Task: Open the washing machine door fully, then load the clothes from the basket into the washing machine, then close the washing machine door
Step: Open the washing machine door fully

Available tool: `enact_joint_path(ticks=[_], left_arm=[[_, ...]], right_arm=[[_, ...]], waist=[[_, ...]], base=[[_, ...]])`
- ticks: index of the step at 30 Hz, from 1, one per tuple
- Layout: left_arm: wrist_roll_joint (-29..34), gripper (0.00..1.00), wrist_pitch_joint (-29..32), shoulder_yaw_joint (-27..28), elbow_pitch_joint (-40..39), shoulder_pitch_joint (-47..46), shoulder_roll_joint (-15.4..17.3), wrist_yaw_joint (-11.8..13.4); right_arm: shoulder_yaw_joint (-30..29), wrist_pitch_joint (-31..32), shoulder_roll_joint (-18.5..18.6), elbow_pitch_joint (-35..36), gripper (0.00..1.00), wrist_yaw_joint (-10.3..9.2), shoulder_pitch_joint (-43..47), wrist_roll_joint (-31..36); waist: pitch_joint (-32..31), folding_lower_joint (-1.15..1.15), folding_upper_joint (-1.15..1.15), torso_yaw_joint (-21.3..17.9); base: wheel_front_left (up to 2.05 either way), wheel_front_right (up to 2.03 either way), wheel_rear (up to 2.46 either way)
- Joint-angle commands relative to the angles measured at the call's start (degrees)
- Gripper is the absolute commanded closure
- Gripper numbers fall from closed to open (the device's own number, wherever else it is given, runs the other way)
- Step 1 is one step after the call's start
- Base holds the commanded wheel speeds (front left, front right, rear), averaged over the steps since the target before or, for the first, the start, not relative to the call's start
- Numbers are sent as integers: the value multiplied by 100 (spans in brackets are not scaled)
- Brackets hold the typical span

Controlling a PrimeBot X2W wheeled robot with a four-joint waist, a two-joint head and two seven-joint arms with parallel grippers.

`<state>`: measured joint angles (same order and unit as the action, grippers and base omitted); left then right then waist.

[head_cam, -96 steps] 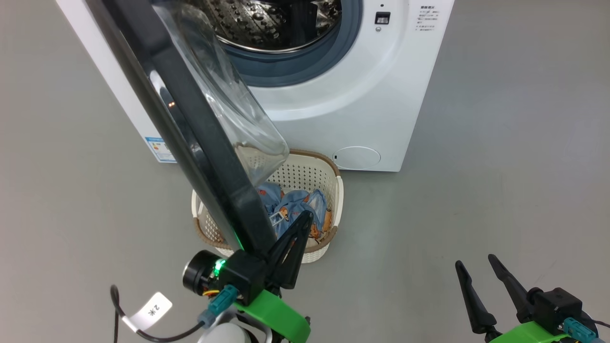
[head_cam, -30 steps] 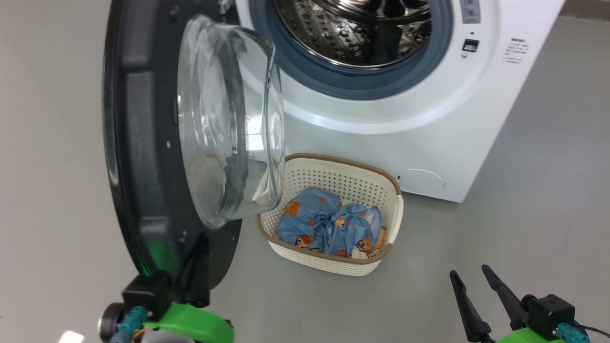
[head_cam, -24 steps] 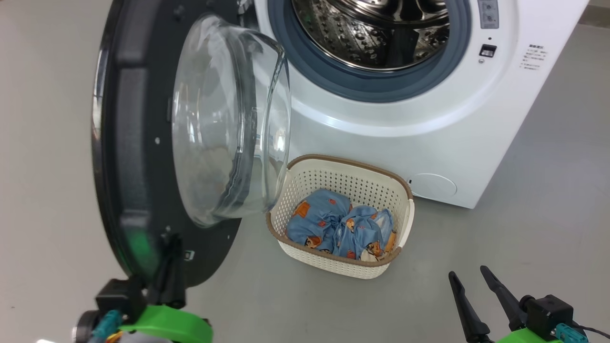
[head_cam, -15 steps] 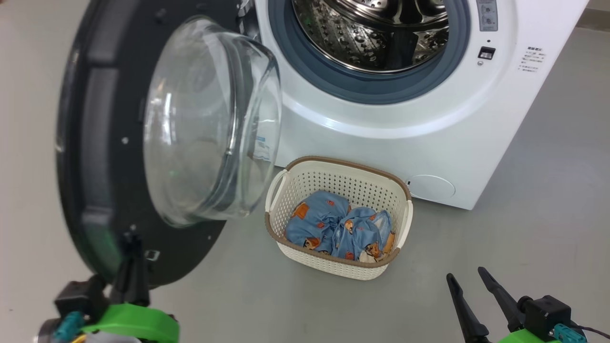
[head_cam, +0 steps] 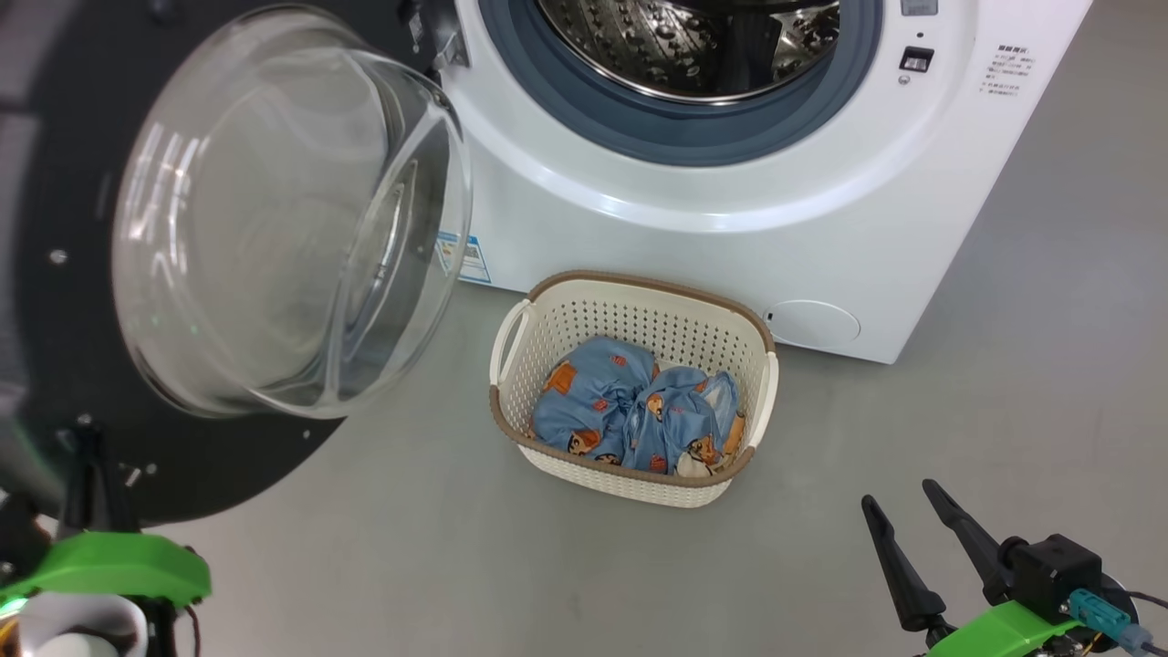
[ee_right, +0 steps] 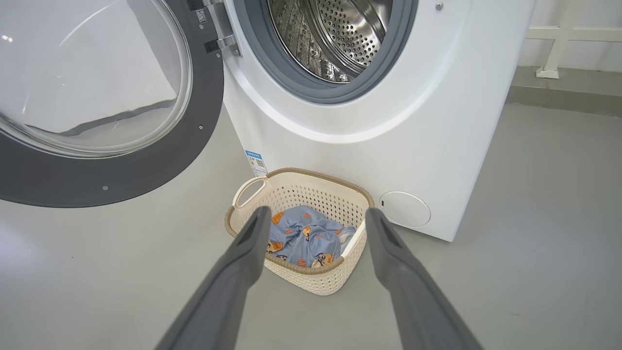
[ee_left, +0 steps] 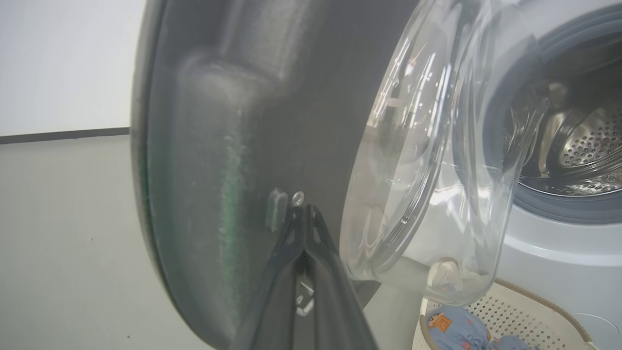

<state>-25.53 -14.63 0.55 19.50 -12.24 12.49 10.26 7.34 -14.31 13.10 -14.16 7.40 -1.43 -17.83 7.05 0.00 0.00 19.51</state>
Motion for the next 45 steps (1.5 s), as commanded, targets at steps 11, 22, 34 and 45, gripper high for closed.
enact_joint_path(ticks=[11,22,34,45], left_arm=[[281,100,-37,1003,529,-708,288,-291],[687,100,-37,1520,718,-869,207,-592],[1240,100,-37,1554,-118,-617,-234,-944],[1391,100,-37,1317,-1397,-286,-691,-1327]], right_arm=[[252,-33,265,155,0,9,-283,-96],[254,8,320,137,0,9,-335,-113],[297,-35,121,35,0,9,-219,-71],[362,-61,-73,-16,0,9,-230,-42]], waist=[[291,0,0,-63],[319,0,0,-197],[35,0,0,-299],[-128,0,0,-479]], base=[[0,0,0],[0,0,0],[0,0,0],[0,0,0]])
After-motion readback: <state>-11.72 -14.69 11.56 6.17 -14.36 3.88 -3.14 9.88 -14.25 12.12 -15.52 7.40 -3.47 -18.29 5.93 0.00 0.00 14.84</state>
